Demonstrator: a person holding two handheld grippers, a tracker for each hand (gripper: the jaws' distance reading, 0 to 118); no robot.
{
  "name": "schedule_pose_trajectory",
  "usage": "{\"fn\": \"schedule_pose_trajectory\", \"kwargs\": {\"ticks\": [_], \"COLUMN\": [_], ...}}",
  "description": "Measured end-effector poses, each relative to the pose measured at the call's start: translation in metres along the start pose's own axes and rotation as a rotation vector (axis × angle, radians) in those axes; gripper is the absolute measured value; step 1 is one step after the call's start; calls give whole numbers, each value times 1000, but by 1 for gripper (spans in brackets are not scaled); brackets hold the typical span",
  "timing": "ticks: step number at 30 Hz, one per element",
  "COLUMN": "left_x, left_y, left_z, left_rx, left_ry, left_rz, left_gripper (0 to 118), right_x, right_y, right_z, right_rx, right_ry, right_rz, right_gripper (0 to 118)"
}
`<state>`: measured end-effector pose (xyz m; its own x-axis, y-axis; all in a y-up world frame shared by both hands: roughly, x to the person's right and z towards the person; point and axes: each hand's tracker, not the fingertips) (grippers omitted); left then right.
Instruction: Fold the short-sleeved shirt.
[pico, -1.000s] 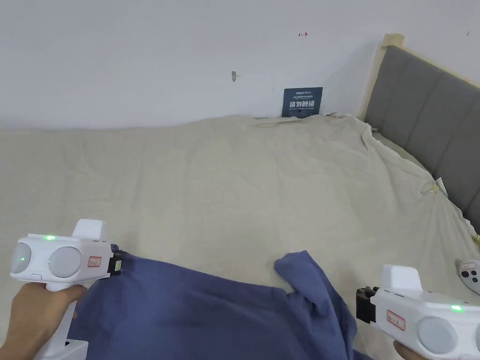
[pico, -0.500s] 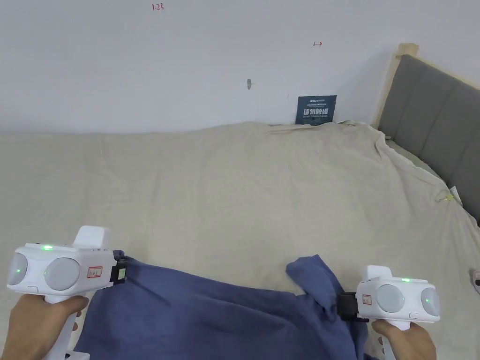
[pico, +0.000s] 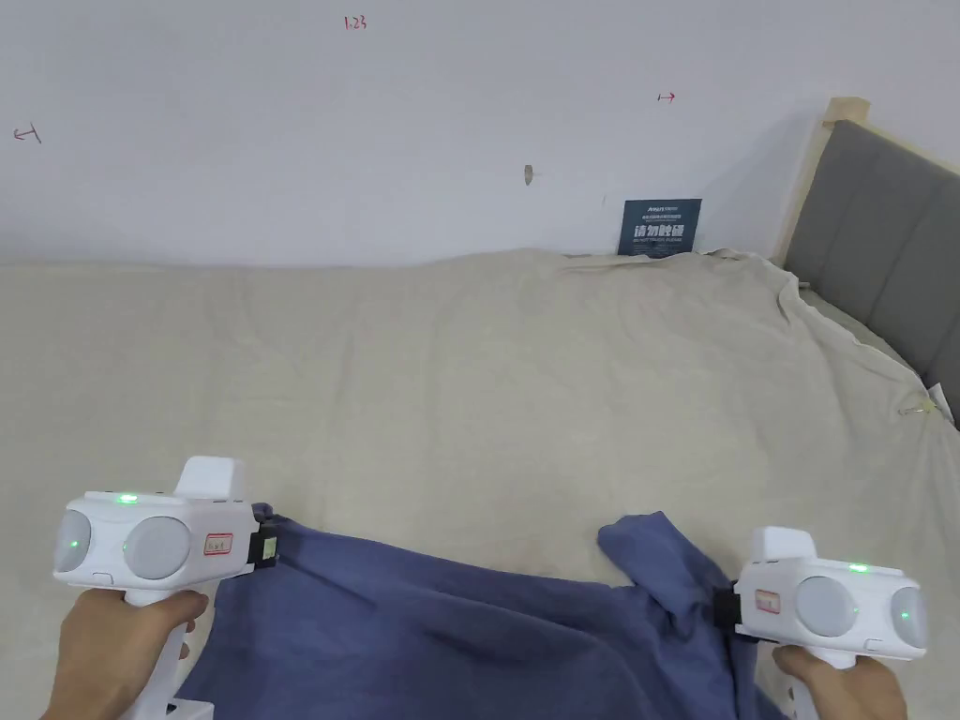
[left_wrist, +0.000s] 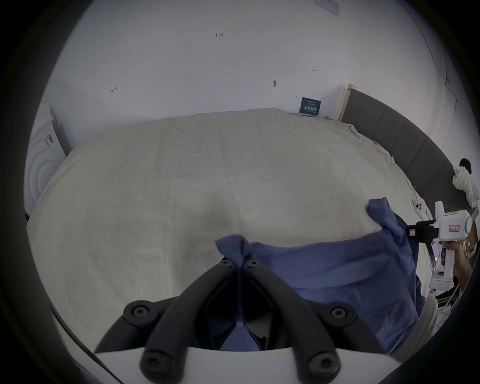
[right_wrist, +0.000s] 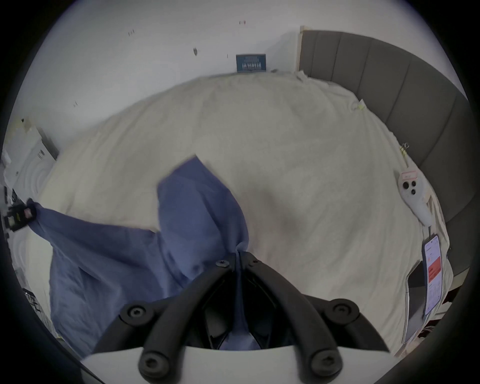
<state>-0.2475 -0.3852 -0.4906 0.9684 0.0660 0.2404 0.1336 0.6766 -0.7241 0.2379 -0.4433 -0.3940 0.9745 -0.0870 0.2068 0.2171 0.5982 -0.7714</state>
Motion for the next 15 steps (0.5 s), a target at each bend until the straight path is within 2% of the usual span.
{"fn": "schedule_pose_trajectory", "kwargs": {"ticks": [9,15], "left_x": [-25,-48], "left_y": [0,15], "left_z": [49,102], "left_rx": [71,171], "left_ry": [38,93], "left_rz": [70,89], "left_gripper": [0,0], "right_x": [6,-10], "right_y": [51,83], "right_z": [109,177], "right_rx": [269,432], "right_ry": [88,138], "right_rz": [11,-4], "right_gripper": [2,2]}}
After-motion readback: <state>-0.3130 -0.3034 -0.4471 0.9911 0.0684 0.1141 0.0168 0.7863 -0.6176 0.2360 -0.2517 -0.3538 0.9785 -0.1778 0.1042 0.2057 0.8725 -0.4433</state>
